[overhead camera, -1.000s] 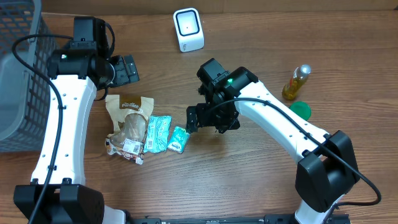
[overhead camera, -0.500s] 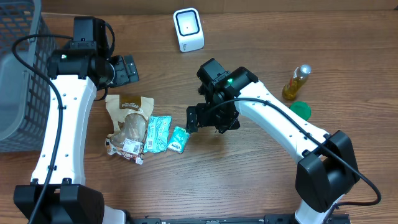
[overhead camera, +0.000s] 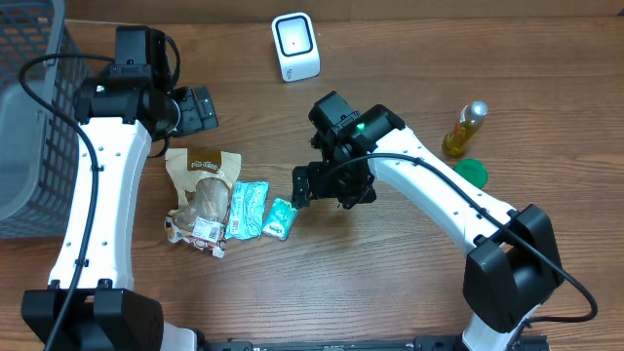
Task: Scan the item barcode
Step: 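Lower the right gripper toward the small teal tissue pack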
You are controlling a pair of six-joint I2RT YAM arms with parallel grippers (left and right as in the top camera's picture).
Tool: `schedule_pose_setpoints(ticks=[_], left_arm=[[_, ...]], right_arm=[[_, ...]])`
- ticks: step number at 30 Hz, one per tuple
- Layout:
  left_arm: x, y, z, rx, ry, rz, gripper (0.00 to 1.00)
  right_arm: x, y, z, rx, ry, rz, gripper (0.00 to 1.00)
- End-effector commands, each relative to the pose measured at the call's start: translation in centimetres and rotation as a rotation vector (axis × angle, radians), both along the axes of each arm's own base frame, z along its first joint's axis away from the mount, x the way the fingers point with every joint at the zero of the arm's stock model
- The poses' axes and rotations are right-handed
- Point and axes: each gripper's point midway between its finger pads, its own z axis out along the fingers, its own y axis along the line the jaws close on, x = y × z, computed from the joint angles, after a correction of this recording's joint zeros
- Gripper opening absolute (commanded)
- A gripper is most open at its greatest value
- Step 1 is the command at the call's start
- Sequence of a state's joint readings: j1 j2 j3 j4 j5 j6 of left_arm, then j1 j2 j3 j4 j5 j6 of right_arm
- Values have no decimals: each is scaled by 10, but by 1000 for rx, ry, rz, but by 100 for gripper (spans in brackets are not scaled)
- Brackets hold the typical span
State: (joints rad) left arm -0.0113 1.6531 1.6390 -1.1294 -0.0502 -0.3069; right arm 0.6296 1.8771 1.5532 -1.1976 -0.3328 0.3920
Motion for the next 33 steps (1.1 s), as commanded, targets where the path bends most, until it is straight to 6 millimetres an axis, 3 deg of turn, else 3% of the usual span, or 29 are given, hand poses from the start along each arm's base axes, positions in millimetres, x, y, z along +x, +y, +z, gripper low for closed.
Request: schedule_pose_setpoints(ticks=[1, 13, 20, 24, 27, 33], left_arm=[[2, 2, 7, 15, -22, -8, 100], [2, 2, 7, 15, -21, -8, 100], [2, 2, 7, 15, -21, -8, 100], [2, 2, 7, 15, -22, -8, 100], [2, 2, 7, 15, -22, -8, 99], [2, 2, 7, 15, -22, -8, 99]], right_arm=[[0, -1, -1, -3, 1, -6, 100], [1, -1, -1, -2, -1, -6, 100], [21, 14, 3, 62, -88, -6, 100], [23, 16, 4, 68, -96, -6, 99], [20, 15, 3, 63, -86, -5, 70], [4, 24, 2, 49, -69, 38, 67]])
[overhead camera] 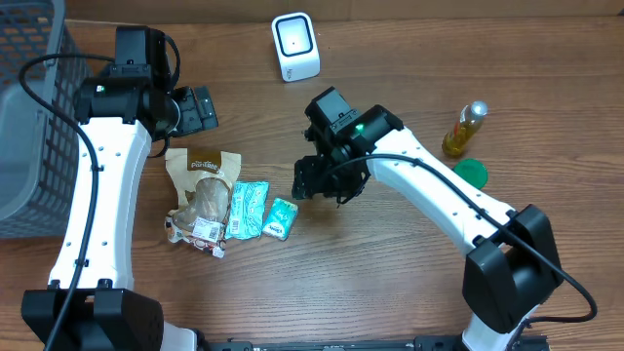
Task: Scan the item barcode
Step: 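Lower the right gripper toward the small teal tissue pack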
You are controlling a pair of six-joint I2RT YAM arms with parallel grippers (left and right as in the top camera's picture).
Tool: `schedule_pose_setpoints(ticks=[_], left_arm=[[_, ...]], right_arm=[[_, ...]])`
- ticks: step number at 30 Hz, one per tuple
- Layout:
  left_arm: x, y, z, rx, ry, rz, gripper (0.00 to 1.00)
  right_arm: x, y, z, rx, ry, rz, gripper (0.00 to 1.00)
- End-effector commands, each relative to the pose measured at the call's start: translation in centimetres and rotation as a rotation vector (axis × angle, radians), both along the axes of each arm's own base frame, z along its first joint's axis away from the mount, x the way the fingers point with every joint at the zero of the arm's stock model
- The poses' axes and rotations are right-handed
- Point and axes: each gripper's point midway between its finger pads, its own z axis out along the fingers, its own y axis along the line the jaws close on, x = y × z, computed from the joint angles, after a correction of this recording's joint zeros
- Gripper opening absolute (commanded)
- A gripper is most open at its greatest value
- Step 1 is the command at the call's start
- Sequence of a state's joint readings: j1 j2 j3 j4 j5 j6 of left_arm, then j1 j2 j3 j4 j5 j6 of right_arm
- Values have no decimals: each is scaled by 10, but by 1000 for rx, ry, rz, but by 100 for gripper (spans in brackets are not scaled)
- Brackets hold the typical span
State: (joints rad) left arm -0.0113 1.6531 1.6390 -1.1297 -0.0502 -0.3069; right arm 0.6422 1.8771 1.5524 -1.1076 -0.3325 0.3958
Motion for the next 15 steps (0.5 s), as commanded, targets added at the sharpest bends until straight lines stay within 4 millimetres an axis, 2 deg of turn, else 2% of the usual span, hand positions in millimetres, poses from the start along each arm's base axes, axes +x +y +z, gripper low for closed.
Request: schedule_pose_setpoints(ticks=[1, 7, 15], left_arm=[[2, 2, 7, 15, -22, -8, 100], [2, 2, 7, 15, -22, -8, 100], [2, 2, 7, 15, -22, -8, 100]], right_arm=[[-10, 9, -2, -16, -4, 26, 65], [2, -16, -12, -220, -74, -202, 61], [14, -8, -9, -190, -114, -259, 49]])
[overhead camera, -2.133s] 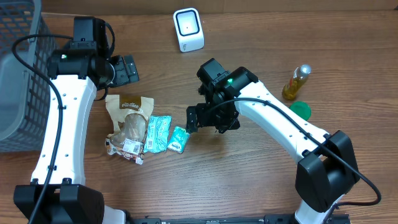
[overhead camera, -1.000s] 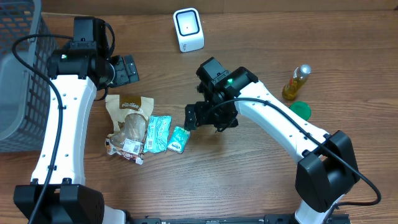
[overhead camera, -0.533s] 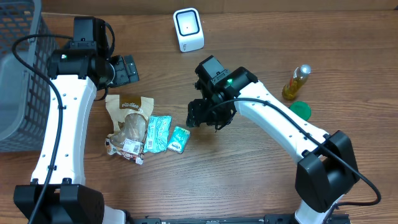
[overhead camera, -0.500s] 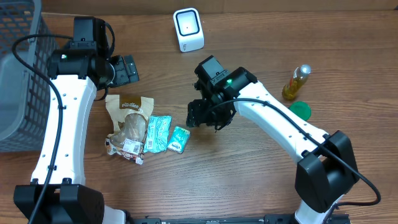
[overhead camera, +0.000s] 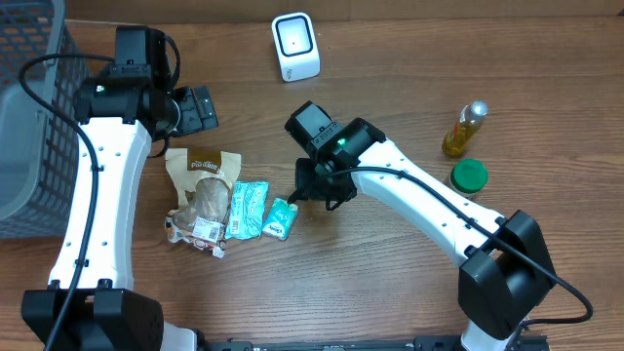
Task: Scan the item barcode
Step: 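Lower the right gripper toward the small teal tissue pack, then close the right gripper on the teal tissue pack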
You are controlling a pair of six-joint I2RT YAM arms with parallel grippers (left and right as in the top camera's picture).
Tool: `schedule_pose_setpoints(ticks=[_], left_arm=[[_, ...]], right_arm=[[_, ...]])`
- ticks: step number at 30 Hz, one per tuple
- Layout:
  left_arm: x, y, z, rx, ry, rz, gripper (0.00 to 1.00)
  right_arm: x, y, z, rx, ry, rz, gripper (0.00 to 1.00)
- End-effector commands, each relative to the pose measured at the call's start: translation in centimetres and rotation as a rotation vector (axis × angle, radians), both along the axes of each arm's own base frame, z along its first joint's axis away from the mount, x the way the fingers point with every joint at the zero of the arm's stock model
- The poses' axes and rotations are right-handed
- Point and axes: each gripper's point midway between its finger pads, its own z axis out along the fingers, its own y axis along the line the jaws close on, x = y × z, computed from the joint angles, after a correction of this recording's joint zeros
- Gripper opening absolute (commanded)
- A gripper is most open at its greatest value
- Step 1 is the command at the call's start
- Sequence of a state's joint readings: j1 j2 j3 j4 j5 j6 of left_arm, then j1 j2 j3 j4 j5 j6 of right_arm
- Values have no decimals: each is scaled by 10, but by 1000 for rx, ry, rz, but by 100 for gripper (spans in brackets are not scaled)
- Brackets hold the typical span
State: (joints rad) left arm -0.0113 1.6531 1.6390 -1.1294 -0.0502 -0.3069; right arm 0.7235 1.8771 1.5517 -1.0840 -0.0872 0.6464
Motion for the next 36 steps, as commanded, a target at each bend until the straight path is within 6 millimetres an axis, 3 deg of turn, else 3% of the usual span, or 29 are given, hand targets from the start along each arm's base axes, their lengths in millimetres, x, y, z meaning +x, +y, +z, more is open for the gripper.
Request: schedule_pose_setpoints(ticks=[1, 6, 11, 16, 22, 29, 36], left_arm=[[2, 2, 7, 15, -22, -8, 99], [2, 2, 7, 15, -22, -8, 100], [2, 2, 7, 15, -22, -8, 100], [2, 2, 7, 15, -22, -8, 99], [2, 2, 7, 15, -22, -8, 99], [2, 2, 7, 15, -22, -8, 100], [2, 2, 7, 15, -21, -8, 99]], right_arm=[[5, -4, -1, -22, -21, -58, 49], [2, -5, -5, -27, -7, -77, 47], [-10, -2, -26, -18, 36, -162, 44], [-29, 24, -42, 93, 104, -138, 45], [-36, 50, -52, 159, 58, -103, 44], [-42, 38, -71, 93, 47, -283, 44], [-42, 55, -78, 162, 2, -265, 40]])
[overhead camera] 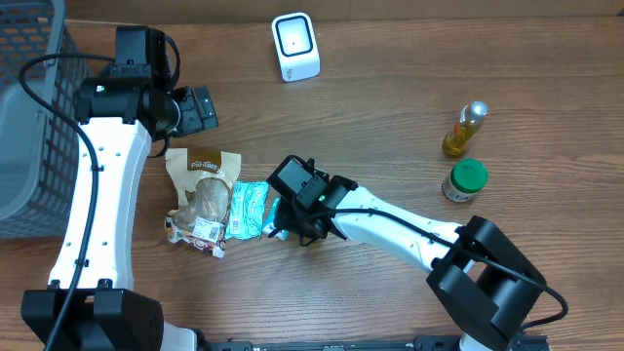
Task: Scan the item barcode
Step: 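Close the right gripper on the teal tissue pack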
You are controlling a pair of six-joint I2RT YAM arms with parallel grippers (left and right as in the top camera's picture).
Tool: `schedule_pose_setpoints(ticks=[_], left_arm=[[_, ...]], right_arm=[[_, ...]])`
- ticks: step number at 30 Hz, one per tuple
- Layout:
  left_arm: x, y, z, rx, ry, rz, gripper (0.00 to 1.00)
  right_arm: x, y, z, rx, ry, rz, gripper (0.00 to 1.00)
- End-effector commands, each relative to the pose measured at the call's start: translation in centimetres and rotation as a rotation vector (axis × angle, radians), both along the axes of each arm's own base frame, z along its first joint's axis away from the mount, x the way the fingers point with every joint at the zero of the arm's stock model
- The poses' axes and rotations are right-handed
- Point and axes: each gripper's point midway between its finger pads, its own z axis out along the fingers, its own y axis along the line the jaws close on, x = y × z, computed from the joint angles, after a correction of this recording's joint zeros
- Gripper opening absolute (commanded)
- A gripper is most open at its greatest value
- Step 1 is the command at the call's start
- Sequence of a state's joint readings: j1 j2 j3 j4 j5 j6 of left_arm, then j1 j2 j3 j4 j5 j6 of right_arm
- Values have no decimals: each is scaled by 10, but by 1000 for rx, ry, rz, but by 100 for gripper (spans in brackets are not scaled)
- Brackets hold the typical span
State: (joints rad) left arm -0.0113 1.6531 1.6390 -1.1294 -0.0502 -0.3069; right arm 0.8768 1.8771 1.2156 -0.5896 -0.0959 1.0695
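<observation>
The white barcode scanner (295, 46) stands at the back of the table. A brown snack bag (200, 195) and a teal packet (248, 208) lie left of centre. A smaller teal packet (276, 208) lies just right of them, mostly covered by my right gripper (284, 224). That gripper is down over the small packet, and its fingers are hidden under the wrist. My left gripper (200, 109) hangs open above the snack bag, holding nothing.
A grey basket (29, 117) fills the far left edge. A yellow oil bottle (466, 127) and a green-lidded jar (464, 180) stand at the right.
My right gripper has moved left and toward the front, from just right of the small teal packet to directly over it. The left arm has not moved.
My right gripper was at mid-table, right of the small teal packet. At each later moment it stood closer to the packet and further left. Now it covers it. The packets, the scanner and my left arm have stayed in place.
</observation>
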Motion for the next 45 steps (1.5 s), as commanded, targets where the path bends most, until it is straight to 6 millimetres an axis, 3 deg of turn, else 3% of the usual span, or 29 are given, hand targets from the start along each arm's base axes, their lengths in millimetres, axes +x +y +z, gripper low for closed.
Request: schedule_pose_setpoints(ticks=[1, 19, 31, 45], left_arm=[[2, 2, 7, 15, -22, -8, 100], [2, 2, 7, 15, -21, -8, 100], [2, 2, 7, 15, -22, -8, 100], [2, 2, 7, 15, -22, -8, 100]], right_arm=[[-4, 0, -9, -8, -22, -20, 40], [3, -6, -21, -15, -74, -58, 35], [5, -4, -20, -12, -87, -60, 4], [5, -5, -20, -14, -86, -60, 5]])
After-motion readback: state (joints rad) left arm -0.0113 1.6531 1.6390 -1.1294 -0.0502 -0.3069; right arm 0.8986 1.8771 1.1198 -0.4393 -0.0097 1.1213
